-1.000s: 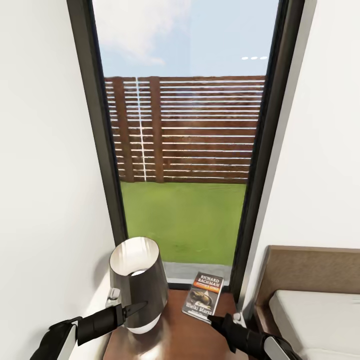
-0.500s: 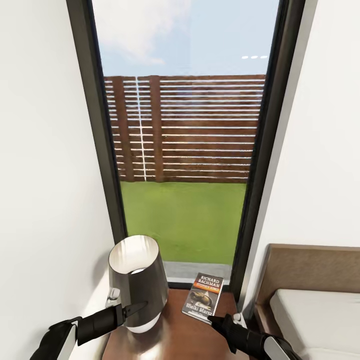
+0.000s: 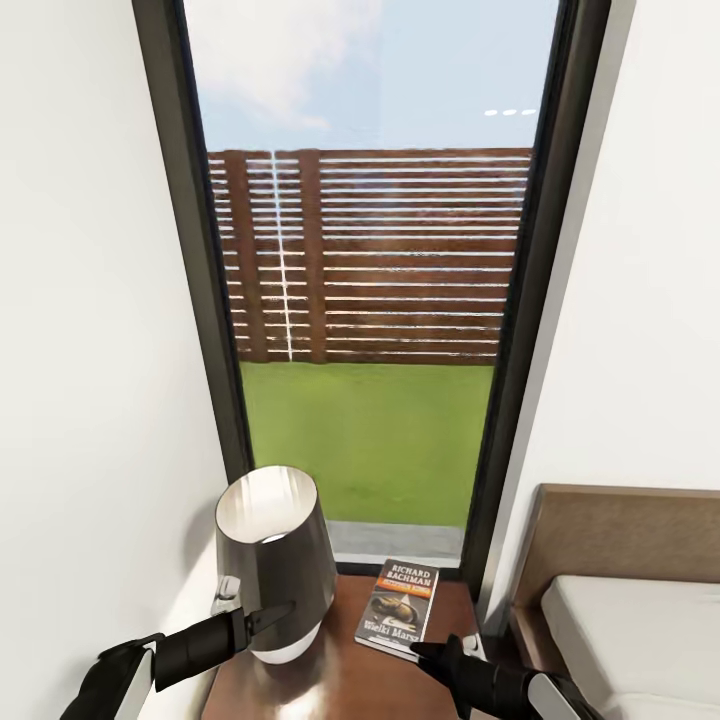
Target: In the bedroom, move the book from the bed onto either nightstand, and place the two sandals side by side next to the bed.
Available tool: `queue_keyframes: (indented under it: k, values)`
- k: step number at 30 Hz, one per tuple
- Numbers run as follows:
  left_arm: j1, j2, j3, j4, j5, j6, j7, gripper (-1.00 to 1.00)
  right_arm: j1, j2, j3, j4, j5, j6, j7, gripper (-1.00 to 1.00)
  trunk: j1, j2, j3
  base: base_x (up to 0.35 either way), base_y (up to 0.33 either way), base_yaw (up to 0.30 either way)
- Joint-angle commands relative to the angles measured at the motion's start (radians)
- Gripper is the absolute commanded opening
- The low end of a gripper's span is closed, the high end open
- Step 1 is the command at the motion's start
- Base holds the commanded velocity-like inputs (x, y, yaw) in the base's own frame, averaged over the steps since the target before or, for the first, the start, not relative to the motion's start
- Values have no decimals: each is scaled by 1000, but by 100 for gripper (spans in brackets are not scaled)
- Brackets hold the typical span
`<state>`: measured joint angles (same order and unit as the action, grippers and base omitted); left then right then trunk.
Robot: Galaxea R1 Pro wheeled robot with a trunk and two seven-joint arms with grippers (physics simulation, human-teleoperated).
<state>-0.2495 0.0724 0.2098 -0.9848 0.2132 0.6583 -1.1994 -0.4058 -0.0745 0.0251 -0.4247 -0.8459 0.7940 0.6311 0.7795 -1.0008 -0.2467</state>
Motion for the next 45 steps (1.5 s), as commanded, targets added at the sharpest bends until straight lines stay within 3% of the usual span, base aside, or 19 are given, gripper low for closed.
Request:
queue_keyframes:
  k: [1,45]
  values:
    - [-1,0,0,0,3,9,-2,100,-1,-1,3,0,-5,5,1,-100,4,-8,-5,0,0,0]
    - [-1,0,0,1,5,7,1,100,-1,-1,2,-1,-5,5,2,-100,173,-316,-142,0,0,0]
